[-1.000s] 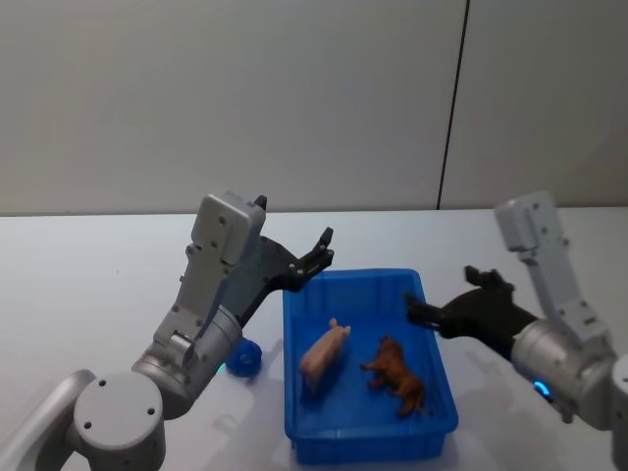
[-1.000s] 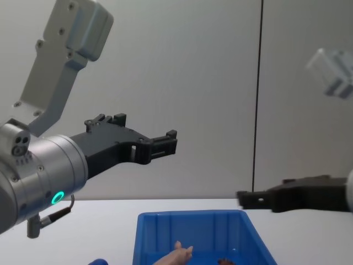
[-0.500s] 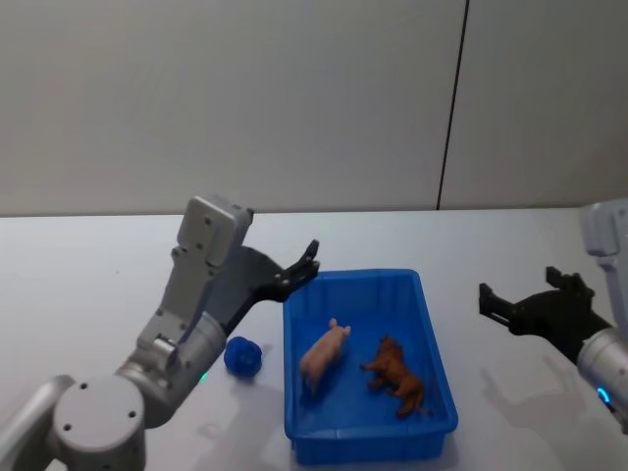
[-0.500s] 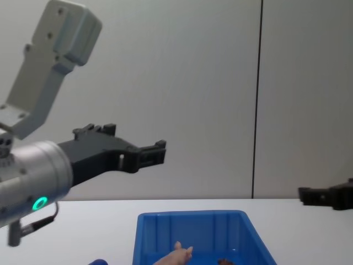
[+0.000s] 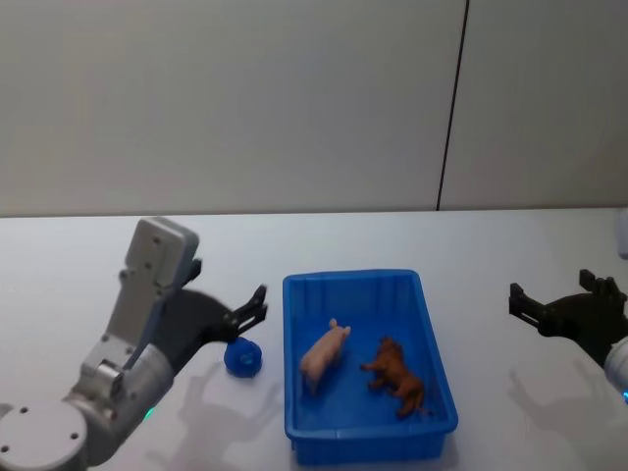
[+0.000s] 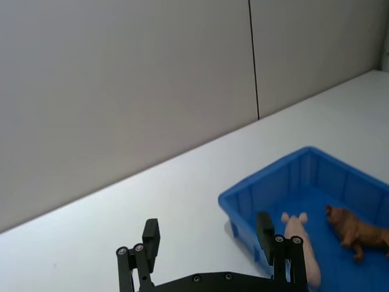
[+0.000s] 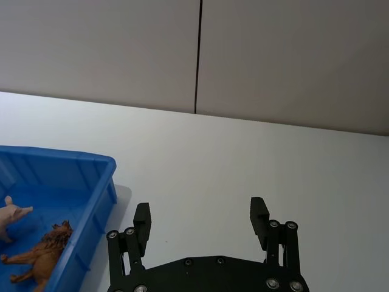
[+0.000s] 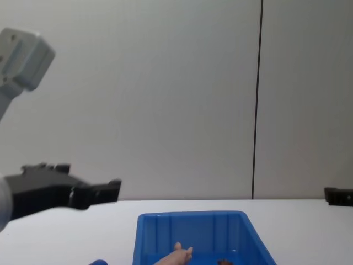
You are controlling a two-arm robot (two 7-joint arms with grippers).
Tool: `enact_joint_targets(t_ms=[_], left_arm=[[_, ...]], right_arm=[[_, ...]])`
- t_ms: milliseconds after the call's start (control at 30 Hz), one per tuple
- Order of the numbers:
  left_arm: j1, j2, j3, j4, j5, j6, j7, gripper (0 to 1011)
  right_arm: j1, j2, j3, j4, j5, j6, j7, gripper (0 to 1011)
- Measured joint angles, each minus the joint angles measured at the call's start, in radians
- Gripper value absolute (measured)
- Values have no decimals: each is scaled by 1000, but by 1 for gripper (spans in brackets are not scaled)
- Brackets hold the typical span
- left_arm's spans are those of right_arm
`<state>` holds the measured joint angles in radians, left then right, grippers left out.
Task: Pick up the two dolls from the table and place them into the box.
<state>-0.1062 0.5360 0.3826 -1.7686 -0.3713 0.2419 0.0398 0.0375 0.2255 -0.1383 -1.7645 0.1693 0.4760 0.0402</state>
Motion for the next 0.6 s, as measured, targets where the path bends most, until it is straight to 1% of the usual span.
enact_joint_targets(t_ms=[200, 267, 400, 500, 533, 600], left_arm=[[33, 41, -19, -6, -51, 38, -3, 1001], [37, 49, -23, -2, -57, 40, -11, 1001], [43, 63, -30, 20, -66, 38, -49, 1001], [39, 66, -33, 51, -65, 22, -96, 1001], [39, 66, -33, 51, -65, 22, -96, 1001], [27, 64, -34, 91, -55, 1, -140, 1001]], right_arm=[[-6, 5, 6, -4, 6, -1, -11, 1001], [-7, 6, 7, -5, 7, -2, -13, 1001], [-10, 7, 9, -7, 9, -2, -16, 1001], [-10, 8, 10, -7, 10, -2, -18, 1001], [-11, 8, 10, -7, 10, -2, -18, 1001], [-12, 9, 11, -8, 11, -3, -20, 1001]])
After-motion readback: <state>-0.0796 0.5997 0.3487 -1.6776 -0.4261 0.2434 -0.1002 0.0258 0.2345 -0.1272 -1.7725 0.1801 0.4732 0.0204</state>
